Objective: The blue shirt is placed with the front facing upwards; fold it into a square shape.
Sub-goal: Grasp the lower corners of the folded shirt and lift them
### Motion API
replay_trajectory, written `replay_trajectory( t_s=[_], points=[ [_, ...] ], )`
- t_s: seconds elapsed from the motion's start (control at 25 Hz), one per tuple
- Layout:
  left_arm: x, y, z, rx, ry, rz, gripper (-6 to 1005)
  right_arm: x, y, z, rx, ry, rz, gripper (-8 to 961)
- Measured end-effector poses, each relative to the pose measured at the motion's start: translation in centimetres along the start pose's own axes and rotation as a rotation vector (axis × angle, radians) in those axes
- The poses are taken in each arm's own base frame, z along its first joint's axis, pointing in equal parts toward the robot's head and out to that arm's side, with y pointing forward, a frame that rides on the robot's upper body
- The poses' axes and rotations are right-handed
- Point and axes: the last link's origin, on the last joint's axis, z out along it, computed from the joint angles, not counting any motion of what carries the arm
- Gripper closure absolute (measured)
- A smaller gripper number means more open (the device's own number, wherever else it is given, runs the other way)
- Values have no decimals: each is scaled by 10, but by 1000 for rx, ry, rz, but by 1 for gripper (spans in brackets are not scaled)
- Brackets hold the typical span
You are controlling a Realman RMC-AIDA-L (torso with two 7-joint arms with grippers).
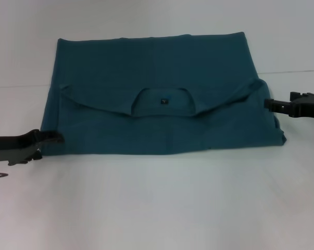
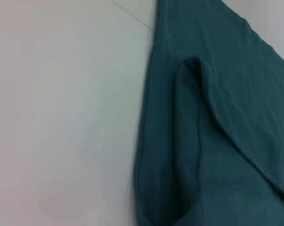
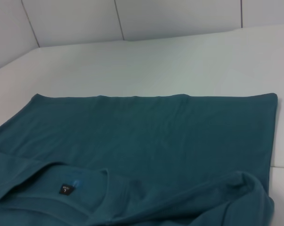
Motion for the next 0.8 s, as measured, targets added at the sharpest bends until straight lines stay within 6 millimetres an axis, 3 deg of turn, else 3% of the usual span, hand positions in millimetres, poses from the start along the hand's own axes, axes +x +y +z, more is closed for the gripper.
replay_trajectory(
  t_s=[0.8],
  points=[
    [6,13,-1,-39,-18,-53,124,0,-1,1,11,-9,-47,38]
  ],
)
